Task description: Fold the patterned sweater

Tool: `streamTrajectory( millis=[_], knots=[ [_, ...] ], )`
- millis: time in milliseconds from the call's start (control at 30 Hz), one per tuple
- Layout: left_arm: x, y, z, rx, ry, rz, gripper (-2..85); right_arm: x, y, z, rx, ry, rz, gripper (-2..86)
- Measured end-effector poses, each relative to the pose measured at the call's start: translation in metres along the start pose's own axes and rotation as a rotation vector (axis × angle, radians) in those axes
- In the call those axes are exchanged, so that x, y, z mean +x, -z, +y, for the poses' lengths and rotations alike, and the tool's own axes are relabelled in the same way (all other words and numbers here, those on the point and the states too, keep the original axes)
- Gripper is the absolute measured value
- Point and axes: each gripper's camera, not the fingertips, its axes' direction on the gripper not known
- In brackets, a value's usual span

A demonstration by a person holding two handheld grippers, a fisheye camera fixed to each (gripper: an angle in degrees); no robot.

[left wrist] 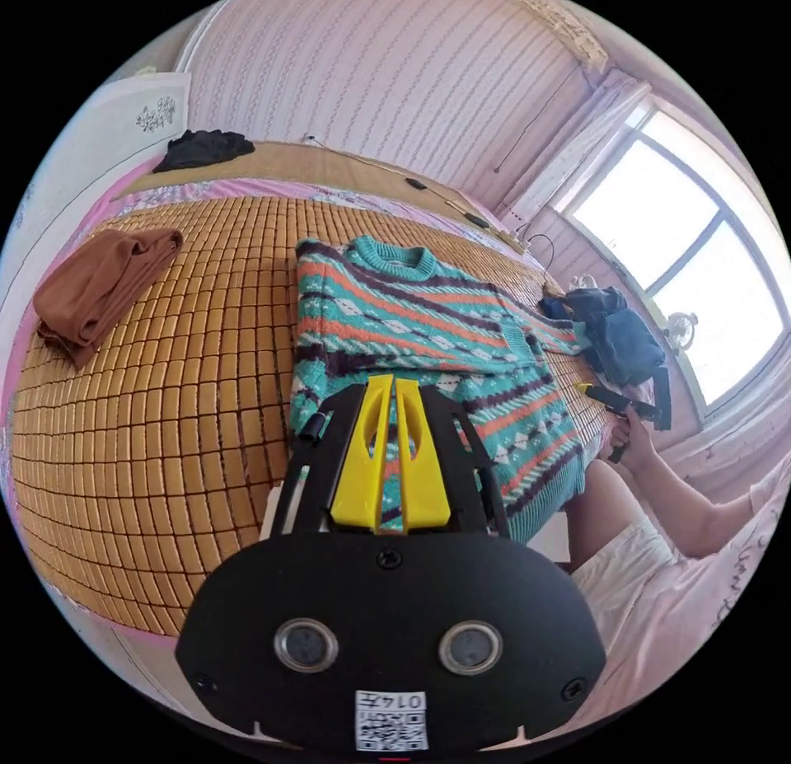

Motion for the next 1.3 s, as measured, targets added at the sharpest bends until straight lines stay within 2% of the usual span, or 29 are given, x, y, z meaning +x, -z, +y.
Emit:
streamTrajectory(
  millis=[100, 200, 267, 400, 600, 733, 933, 1100, 1300],
  knots=[
    [0.05, -0.015, 0.021, -0.027, -0.139, -0.02, 1.7, 0.045, 0.043, 0.038, 0.071, -0.034, 0.01, 2.2],
    [0.095, -0.039, 0.032, -0.042, -0.224, 0.11, 5.9, 0.091, 0.076, 0.063, 0.133, -0.132, 0.044, 4.9],
    [0.122, -0.054, 0.033, -0.047, -0.272, 0.179, 6.6, 0.124, 0.095, 0.072, 0.183, -0.228, -0.025, 6.7],
    [0.19, -0.092, 0.023, -0.099, -0.41, 0.195, 7.1, 0.152, 0.11, 0.075, 0.227, -0.243, -0.046, 8.2],
    [0.282, -0.155, 0.0, -0.017, -0.606, 0.248, 9.3, 0.192, 0.129, 0.062, 0.344, -0.292, -0.101, 11.4],
    [0.347, -0.228, -0.02, -0.143, -0.709, 0.253, 9.1, 0.216, 0.136, 0.042, 0.436, -0.264, -0.038, 13.4],
    [0.416, -0.323, -0.047, -0.25, -0.807, 0.205, 8.2, 0.242, 0.136, 0.003, 0.427, -0.192, 0.018, 14.4],
    [0.445, -0.389, -0.073, -0.277, -0.819, 0.098, 9.0, 0.272, 0.116, -0.048, 0.301, -0.176, -0.012, 14.1],
    [0.455, -0.445, -0.089, -0.345, -0.798, -0.044, 9.9, 0.289, 0.097, -0.105, 0.219, -0.146, 0.144, 13.3]
  ],
)
